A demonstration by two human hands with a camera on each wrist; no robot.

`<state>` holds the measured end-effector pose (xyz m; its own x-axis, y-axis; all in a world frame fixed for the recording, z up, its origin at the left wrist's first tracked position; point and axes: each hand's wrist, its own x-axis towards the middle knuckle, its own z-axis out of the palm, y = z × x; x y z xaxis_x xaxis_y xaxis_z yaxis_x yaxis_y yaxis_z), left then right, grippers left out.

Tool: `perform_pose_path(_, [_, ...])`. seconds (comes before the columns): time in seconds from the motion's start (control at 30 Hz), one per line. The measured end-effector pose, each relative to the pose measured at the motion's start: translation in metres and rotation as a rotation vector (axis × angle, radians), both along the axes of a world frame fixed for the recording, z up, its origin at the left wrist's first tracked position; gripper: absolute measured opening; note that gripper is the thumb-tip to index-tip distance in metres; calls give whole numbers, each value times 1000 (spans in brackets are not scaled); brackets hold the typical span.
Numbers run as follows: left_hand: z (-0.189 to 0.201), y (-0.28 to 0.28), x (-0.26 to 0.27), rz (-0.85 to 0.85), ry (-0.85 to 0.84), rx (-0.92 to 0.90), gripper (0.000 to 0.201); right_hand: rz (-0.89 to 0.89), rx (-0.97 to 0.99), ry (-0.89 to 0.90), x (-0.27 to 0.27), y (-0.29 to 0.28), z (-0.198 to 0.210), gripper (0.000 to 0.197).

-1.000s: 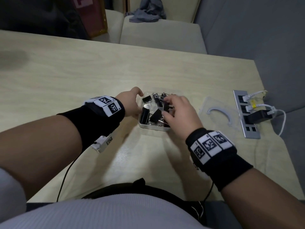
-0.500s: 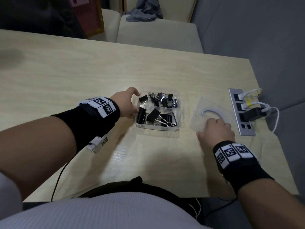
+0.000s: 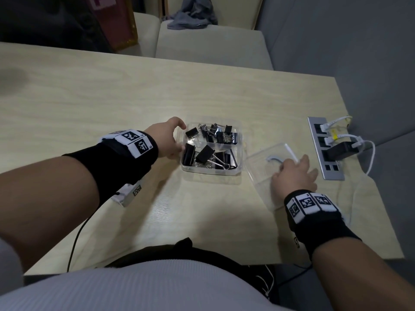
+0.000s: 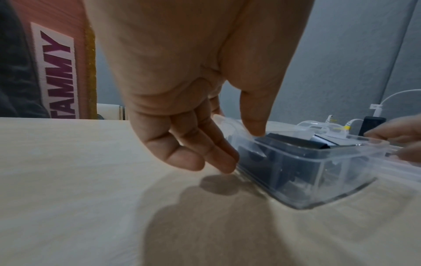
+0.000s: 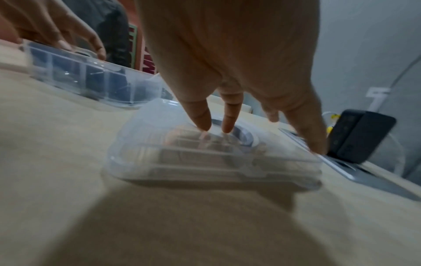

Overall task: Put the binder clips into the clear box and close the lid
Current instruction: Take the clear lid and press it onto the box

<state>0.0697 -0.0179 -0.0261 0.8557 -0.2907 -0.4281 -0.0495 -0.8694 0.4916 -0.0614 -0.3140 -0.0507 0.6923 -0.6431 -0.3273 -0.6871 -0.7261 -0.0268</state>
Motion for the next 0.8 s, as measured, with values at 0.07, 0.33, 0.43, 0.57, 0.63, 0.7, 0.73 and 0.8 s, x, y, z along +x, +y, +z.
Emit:
perform_pose_path(0.07, [0, 1, 0, -5, -9, -3, 48, -94, 54, -10, 5, -7, 0, 35])
perform_pose_path(0.33, [0, 3, -1, -11, -3, -6, 48, -52, -71, -72, 6, -25, 5, 44])
perform_pose_path(0.43, [1, 4, -1, -14, 1, -9, 47, 43, -181, -178, 8, -33, 16, 45])
perform_pose_path(0.57, [5, 1, 1, -38, -3, 4, 56, 147, -261, -429, 23, -41, 45, 40])
perform_pose_path(0.63, [9, -3, 1, -61, -54, 26, 55, 243, -230, -544, 33, -33, 54, 29])
perform_pose_path(0.7, [16, -10, 1, -53, -129, 3, 38, 396, -162, -630, 43, -15, 58, 20])
perform_pose_path(0.73, [20, -13, 0, -32, -153, -37, 29, 479, -124, -652, 48, -4, 58, 17])
perform_pose_path(0.8, [29, -21, -2, -4, -131, -146, 25, 617, -63, -654, 54, 23, 57, 15])
